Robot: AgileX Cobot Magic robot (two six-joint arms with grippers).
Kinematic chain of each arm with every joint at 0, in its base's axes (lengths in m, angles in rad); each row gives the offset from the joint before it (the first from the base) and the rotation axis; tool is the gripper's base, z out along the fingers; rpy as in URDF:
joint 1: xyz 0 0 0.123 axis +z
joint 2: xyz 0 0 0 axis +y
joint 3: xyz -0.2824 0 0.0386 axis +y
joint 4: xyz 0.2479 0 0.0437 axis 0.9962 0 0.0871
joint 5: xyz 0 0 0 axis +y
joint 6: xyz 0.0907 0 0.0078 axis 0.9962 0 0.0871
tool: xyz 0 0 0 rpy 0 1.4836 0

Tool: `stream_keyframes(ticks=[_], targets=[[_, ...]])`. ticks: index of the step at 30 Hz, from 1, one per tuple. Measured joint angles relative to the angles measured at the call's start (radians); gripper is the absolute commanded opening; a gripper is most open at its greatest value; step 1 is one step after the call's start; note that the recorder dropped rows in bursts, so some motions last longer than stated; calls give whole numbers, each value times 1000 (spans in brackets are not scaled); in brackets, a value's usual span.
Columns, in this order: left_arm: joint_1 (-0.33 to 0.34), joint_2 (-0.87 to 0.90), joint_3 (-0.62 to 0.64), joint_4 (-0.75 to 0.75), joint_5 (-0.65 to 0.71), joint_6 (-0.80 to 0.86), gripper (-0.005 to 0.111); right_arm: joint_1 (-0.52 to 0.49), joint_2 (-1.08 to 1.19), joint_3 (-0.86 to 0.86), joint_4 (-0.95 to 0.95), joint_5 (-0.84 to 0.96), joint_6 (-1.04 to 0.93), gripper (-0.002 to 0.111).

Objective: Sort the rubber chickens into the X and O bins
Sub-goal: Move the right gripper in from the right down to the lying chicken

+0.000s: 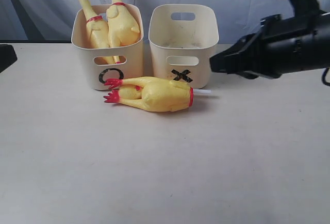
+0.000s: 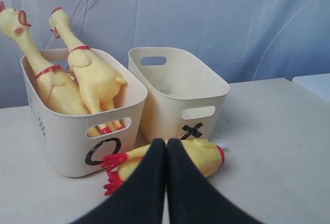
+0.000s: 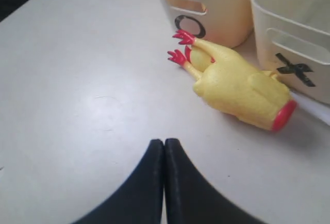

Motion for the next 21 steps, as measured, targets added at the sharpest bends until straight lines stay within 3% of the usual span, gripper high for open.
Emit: stream_keyframes(ticks=[16, 18, 21], targets=[[0, 0, 0, 0, -2, 0, 0, 202, 274, -26, -156, -351, -109, 1], [0, 0, 0, 0, -2, 0, 0, 205, 315, -26, -166, -376, -140, 10], [0, 0, 0, 0, -5, 0, 0, 205, 367, -26, -184, -402, -200, 40]])
